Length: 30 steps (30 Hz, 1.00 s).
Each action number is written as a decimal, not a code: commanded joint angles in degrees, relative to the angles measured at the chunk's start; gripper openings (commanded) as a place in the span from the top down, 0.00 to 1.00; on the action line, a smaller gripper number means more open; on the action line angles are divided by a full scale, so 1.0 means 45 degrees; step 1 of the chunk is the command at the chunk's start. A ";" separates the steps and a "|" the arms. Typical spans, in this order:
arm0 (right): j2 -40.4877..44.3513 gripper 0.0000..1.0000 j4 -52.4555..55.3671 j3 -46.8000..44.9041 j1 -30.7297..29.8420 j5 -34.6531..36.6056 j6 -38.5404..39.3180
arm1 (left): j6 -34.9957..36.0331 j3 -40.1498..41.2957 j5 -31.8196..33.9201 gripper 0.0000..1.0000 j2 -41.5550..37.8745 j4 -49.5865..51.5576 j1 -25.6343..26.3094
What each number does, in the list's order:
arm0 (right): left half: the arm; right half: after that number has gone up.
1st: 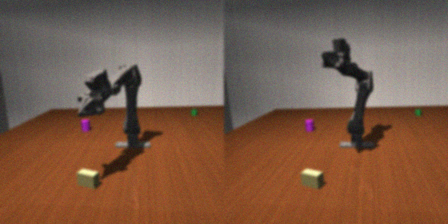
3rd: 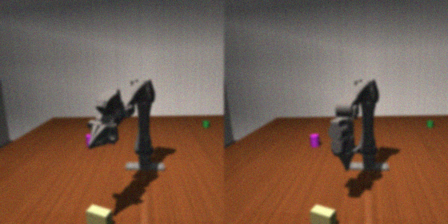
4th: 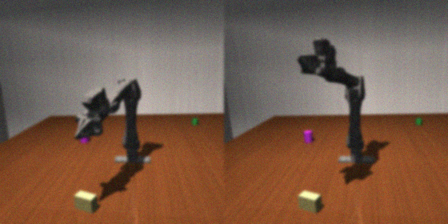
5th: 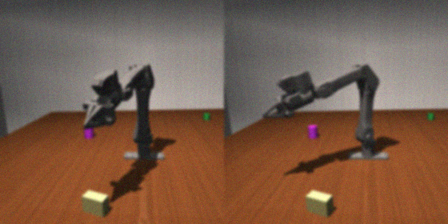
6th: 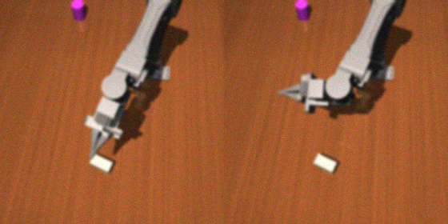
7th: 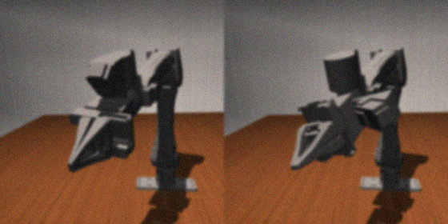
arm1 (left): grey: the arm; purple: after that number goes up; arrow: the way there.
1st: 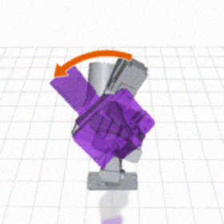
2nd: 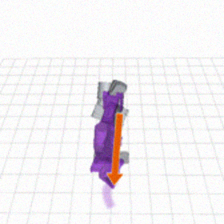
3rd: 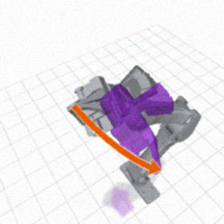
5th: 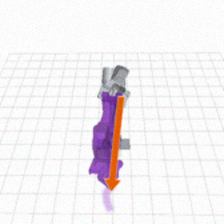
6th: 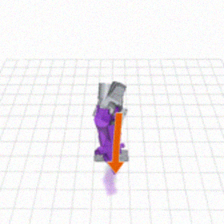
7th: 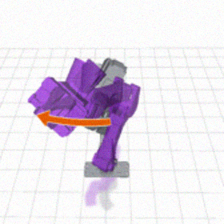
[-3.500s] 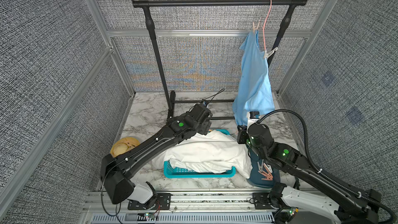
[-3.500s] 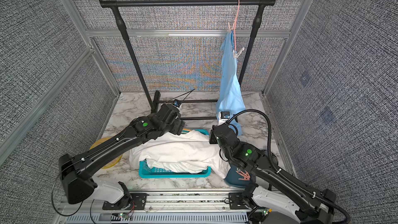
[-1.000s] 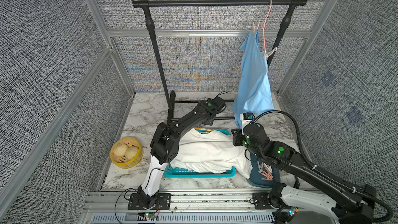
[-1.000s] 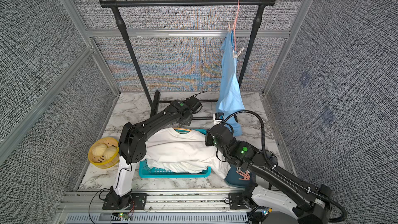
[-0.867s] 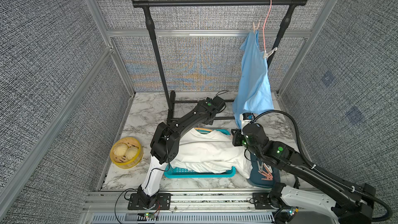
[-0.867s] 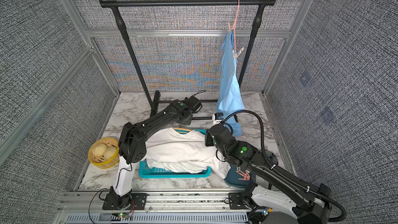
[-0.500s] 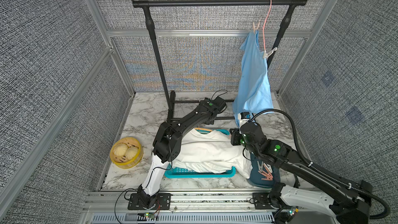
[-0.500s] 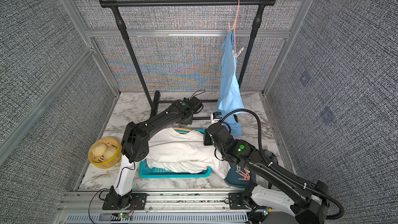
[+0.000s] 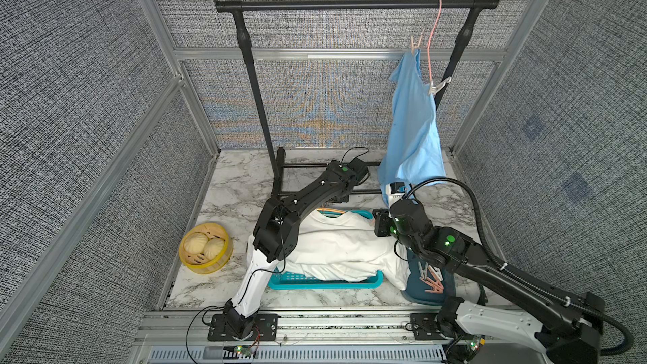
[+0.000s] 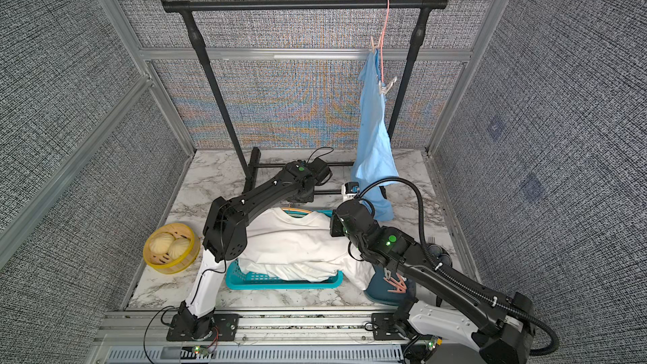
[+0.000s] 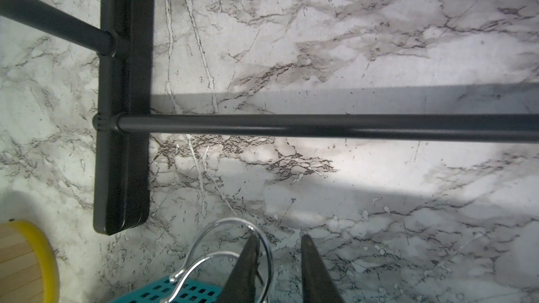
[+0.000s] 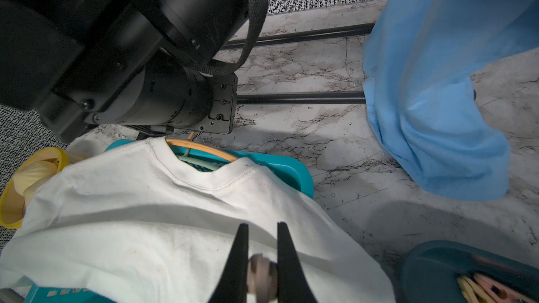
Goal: Use clothespins to secure the t-shirt on both sides of the hanger
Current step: Pick up the hanger from the basket.
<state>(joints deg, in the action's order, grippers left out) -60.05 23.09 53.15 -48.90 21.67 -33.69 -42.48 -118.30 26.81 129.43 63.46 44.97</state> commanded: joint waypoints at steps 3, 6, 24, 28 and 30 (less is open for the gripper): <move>-0.0014 1.00 -0.0151 0.0045 -0.0031 0.0104 -0.0043 | -0.0792 -0.0156 0.0065 0.71 0.0144 0.0809 -0.0010; -0.0025 1.00 -0.0170 0.0047 -0.0031 0.0114 -0.0054 | -0.1046 -0.0156 -0.0137 0.71 0.0191 0.0805 -0.0002; 0.0259 1.00 -0.0016 -0.0033 -0.0068 0.0361 -0.0032 | -0.1244 0.0228 -0.1199 0.76 -0.0104 -0.0320 -0.0189; 0.0371 1.00 0.0044 -0.0105 -0.0089 0.0477 -0.0052 | -0.1157 0.0361 -0.1383 0.79 -0.0148 -0.0559 -0.0203; 0.0429 1.00 0.0059 -0.0130 -0.0089 0.0516 -0.0052 | -0.1032 0.0364 -0.1537 0.81 -0.0161 -0.0746 -0.0222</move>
<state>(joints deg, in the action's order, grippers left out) -58.48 23.66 52.71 -49.15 22.65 -33.89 -47.99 -116.75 21.89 129.19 61.87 44.07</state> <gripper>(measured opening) 0.124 0.199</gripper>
